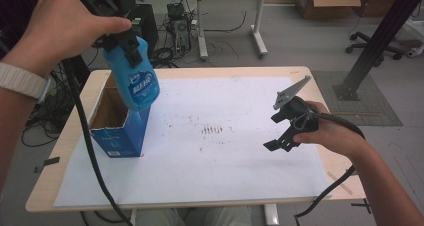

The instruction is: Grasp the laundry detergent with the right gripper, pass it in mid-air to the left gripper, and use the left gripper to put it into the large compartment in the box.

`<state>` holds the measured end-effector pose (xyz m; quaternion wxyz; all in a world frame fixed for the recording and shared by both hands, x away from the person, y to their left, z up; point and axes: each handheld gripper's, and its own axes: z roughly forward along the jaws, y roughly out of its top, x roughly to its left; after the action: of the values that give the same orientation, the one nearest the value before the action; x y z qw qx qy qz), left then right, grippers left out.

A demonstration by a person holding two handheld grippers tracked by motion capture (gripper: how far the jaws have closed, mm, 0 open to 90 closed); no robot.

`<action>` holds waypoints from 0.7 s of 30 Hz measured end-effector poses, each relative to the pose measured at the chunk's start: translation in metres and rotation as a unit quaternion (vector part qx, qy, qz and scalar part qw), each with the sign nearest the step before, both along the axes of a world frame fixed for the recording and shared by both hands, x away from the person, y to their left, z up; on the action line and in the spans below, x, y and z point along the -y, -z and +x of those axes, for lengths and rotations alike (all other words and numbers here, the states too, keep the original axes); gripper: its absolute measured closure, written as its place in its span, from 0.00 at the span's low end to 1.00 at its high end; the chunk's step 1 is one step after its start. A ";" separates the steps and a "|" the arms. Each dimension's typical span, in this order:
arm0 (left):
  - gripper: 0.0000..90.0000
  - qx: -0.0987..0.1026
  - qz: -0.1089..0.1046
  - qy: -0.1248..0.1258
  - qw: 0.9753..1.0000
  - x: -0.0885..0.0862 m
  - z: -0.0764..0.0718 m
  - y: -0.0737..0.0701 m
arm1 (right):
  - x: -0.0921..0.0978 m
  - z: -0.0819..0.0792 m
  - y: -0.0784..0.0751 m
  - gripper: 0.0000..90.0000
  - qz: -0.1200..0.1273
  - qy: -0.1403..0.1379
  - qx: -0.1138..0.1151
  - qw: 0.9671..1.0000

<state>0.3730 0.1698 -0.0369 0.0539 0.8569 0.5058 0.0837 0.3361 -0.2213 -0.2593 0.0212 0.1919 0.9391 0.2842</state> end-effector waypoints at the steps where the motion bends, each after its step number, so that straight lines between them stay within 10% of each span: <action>1: 0.42 0.002 -0.004 -0.019 1.000 -0.004 0.003 -0.001 | 0.001 0.001 -0.002 0.05 0.000 -0.001 0.001 1.000; 13: 0.42 0.019 -0.022 -0.163 0.986 -0.050 0.019 0.016 | 0.013 0.003 -0.003 0.05 -0.011 -0.006 0.004 1.000; 21: 0.42 0.018 -0.019 -0.201 0.979 -0.067 0.030 0.042 | 0.009 -0.001 0.002 0.05 -0.018 -0.010 0.005 1.000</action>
<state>0.4029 0.2372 -0.0785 0.0611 0.7349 0.6682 0.0984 0.3353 -0.2308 -0.2611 0.0260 0.1807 0.9458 0.2687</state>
